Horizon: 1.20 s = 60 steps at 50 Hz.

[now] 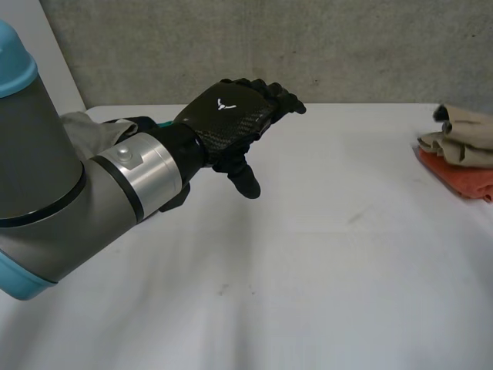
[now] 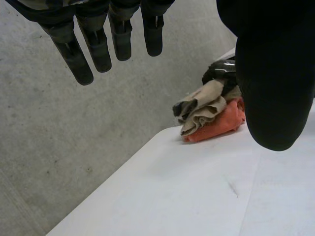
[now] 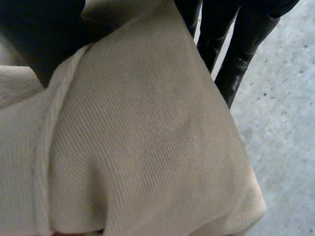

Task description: Fold the laundry.

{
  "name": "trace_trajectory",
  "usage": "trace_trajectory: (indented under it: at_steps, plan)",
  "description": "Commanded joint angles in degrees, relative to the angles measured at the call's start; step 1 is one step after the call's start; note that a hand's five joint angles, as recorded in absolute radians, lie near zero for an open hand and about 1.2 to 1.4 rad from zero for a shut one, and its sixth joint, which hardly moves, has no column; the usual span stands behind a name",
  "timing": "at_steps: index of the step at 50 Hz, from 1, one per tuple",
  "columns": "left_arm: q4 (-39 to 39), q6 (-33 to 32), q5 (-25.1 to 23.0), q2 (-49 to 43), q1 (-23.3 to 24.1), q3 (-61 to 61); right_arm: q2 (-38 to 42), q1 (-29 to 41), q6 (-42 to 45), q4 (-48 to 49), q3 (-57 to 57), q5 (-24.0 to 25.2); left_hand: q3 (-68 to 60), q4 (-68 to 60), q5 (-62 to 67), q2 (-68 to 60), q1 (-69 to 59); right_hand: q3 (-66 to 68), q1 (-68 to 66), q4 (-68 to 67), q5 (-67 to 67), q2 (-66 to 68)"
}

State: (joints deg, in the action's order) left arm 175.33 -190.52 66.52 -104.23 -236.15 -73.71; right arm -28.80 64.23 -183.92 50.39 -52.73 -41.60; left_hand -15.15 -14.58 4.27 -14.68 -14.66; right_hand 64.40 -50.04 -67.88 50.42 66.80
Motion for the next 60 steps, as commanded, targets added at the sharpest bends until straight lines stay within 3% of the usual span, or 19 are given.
trace_trajectory:
  at_steps: [1,10,12,14,23,33,40,43,46,47,49,54,60]
  plan:
    - [-0.1,0.2,0.0,-0.1,0.1,0.0,0.8,-1.3,0.1,1.8,-3.4,4.3,-0.1,-0.7,1.0,-0.6,-0.6,15.6,-30.0,-12.1,19.6,13.2]
    - [-0.1,0.5,0.0,0.1,0.2,-0.1,-1.1,-2.7,0.6,1.8,-5.5,4.6,0.1,-0.5,0.8,-0.4,-0.4,15.6,-30.0,-12.1,19.6,13.2]
    - [-0.1,0.9,-0.1,0.3,0.3,-0.1,-2.7,-3.2,0.6,1.1,-6.5,3.7,0.2,-0.3,0.7,-0.2,-0.3,-24.7,10.3,28.2,-20.7,-27.1]
    - [-0.2,1.5,-0.1,0.4,0.6,0.0,-4.6,-4.2,0.6,0.8,-7.7,3.1,0.2,-0.3,0.7,-0.2,-0.3,-54.0,39.7,57.5,-50.0,-56.4]
    - [-0.2,2.3,-0.5,1.0,3.1,-0.2,-23.6,-10.5,0.7,-5.7,-23.2,-0.6,0.6,0.0,0.3,0.1,0.1,-54.4,40.0,57.9,-50.4,-56.8]
    - [-0.1,2.0,-0.4,2.1,5.0,-0.4,-32.3,-17.4,5.1,-17.8,-27.1,-3.3,0.7,0.2,0.2,0.3,0.2,-54.4,40.0,57.9,-50.4,-56.8]
    - [0.6,1.7,-0.1,4.2,5.1,-1.3,-38.3,-16.1,15.9,-23.8,-24.8,-20.0,0.7,0.2,0.2,0.3,0.2,-54.4,40.0,57.9,-50.4,-56.8]
    - [1.6,1.7,0.9,4.9,4.7,-1.2,-43.4,-8.9,17.3,-22.9,-24.7,-25.7,0.7,0.2,0.2,0.3,0.2,-54.4,40.0,57.9,-50.4,-56.8]
    - [2.6,1.7,3.4,5.7,4.2,-1.3,-48.4,0.5,16.4,-20.8,-26.1,-27.7,0.6,0.0,0.3,0.1,0.1,-54.4,40.0,57.9,-50.4,-56.8]
    - [3.3,1.6,6.3,6.1,3.3,-1.3,-49.6,2.7,16.1,-20.2,-26.7,-27.8,0.6,0.0,0.3,0.1,0.1,-54.4,40.0,57.9,-50.4,-56.8]
    - [4.1,1.6,9.9,6.5,2.0,-1.4,-51.3,6.8,15.2,-19.0,-28.7,-27.6,0.7,0.2,0.2,0.3,0.2,-54.4,40.0,57.9,-50.4,-56.8]
    - [7.5,0.2,22.6,6.9,-7.1,-2.7,-54.8,24.2,12.8,-13.8,-38.0,-23.3,1.2,0.7,-0.3,0.8,0.7,-54.4,40.0,57.9,-50.4,-56.8]
    - [12.2,-6.3,24.9,3.7,-18.6,-6.4,-53.6,39.8,13.8,-11.2,-45.9,-17.9,1.4,0.8,-0.5,0.9,0.9,-54.4,40.0,57.9,-50.4,-56.8]
